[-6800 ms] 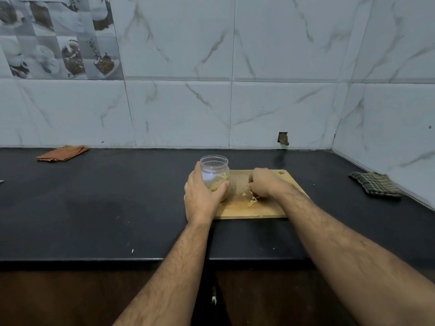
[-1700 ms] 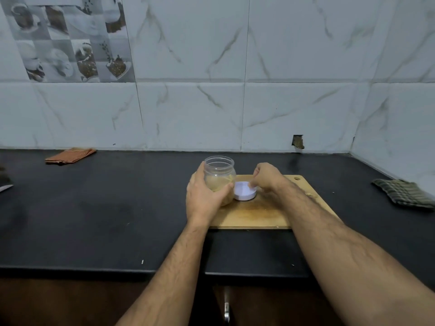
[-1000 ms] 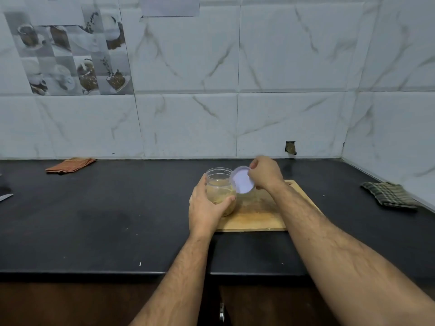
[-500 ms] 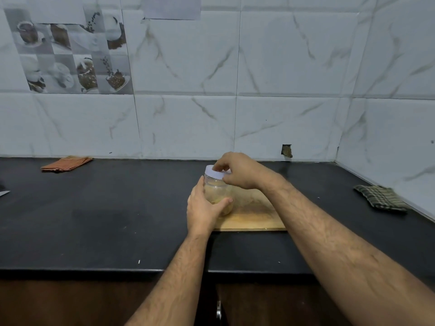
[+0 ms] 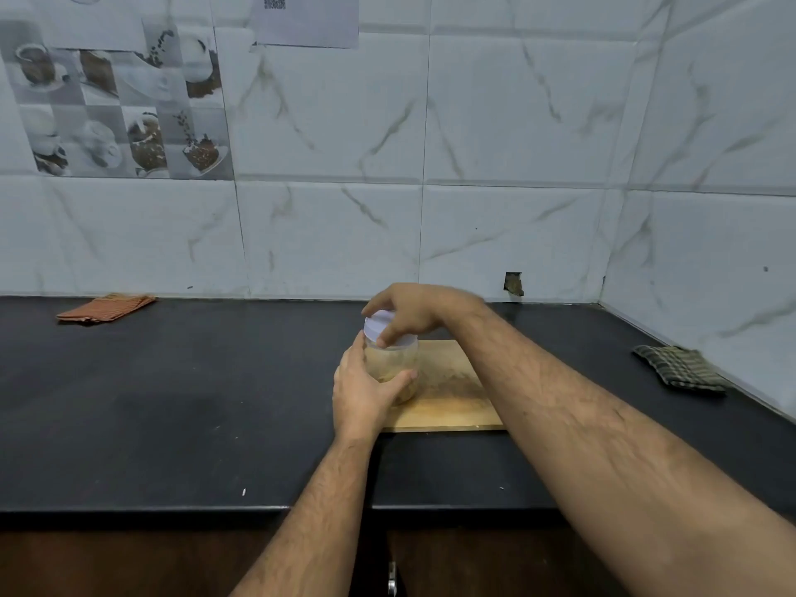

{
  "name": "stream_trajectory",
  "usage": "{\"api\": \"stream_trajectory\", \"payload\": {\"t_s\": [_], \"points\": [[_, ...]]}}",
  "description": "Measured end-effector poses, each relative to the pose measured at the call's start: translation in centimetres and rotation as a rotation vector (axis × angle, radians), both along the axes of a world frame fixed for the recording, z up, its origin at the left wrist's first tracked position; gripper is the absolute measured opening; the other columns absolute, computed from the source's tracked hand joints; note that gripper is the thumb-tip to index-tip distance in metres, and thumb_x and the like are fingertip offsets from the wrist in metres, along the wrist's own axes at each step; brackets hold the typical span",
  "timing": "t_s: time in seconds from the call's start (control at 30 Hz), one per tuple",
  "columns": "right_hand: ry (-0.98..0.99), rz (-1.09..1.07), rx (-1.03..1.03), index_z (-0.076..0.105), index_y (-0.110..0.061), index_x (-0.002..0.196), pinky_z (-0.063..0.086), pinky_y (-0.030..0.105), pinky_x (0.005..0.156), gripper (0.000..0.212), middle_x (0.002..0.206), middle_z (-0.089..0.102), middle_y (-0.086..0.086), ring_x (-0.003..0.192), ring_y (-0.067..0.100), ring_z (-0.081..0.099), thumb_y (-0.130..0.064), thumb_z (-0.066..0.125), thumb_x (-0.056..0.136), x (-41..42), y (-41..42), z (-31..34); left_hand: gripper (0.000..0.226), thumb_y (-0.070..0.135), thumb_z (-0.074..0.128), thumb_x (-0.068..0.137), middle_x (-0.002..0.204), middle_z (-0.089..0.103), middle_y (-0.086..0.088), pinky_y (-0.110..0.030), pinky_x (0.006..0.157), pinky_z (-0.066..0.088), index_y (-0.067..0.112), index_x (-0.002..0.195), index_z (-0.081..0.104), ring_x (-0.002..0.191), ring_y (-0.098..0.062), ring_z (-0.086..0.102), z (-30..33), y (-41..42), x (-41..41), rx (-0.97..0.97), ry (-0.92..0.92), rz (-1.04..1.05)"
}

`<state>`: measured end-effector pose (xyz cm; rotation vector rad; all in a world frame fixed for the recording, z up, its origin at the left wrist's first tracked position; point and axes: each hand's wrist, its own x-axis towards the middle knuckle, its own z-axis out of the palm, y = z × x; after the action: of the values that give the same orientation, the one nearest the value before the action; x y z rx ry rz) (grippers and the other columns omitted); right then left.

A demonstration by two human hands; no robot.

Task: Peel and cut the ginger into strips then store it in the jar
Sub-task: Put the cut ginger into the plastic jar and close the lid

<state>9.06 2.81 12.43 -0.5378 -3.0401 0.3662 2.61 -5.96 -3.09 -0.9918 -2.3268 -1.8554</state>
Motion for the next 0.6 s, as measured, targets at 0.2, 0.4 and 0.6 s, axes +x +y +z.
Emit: {"api": "stream_trajectory", "payload": {"t_s": [0.2,0.4,0.6], "points": [[-0.090,0.025,0.093,0.058,-0.031,0.138,0.041,0.034,0.105,0.060,0.147,0.049,-0.009,0.132,0.019,0.047,-0.027,0.079,0.083,-0.7,-0.5,0.8,0.101,0.052,0.085,0.066,0.146,0.047,0.007,-0.042,0.108,0.043,0.030,0.150,0.035,0.137,-0.015,0.042,0.0,0.0,0.0,-0.008,0.008,0.009],[-0.046,-0.023,0.033,0.057,-0.031,0.138,0.041,0.036,0.103,0.060,0.147,0.049,-0.006,0.129,0.021,0.049,-0.036,0.080,0.082,-0.3,-0.1,0.4,0.101,0.053,0.084,0.065,0.147,0.047,0.007,-0.042,0.109,0.043,0.029,0.151,0.034,0.138,-0.014,0.041,-0.1,0.0,0.0,-0.017,0.013,0.009],[-0.061,-0.041,0.170,0.060,-0.024,0.129,0.047,0.035,0.083,0.045,0.126,0.060,-0.001,0.113,0.022,0.057,-0.050,0.061,0.092,-0.2,-0.9,-0.4,0.093,0.054,0.083,0.065,0.140,0.051,0.009,-0.040,0.104,0.046,0.031,0.145,0.040,0.133,-0.013,0.046,0.2,0.0,0.2,-0.032,0.034,0.044]]}}
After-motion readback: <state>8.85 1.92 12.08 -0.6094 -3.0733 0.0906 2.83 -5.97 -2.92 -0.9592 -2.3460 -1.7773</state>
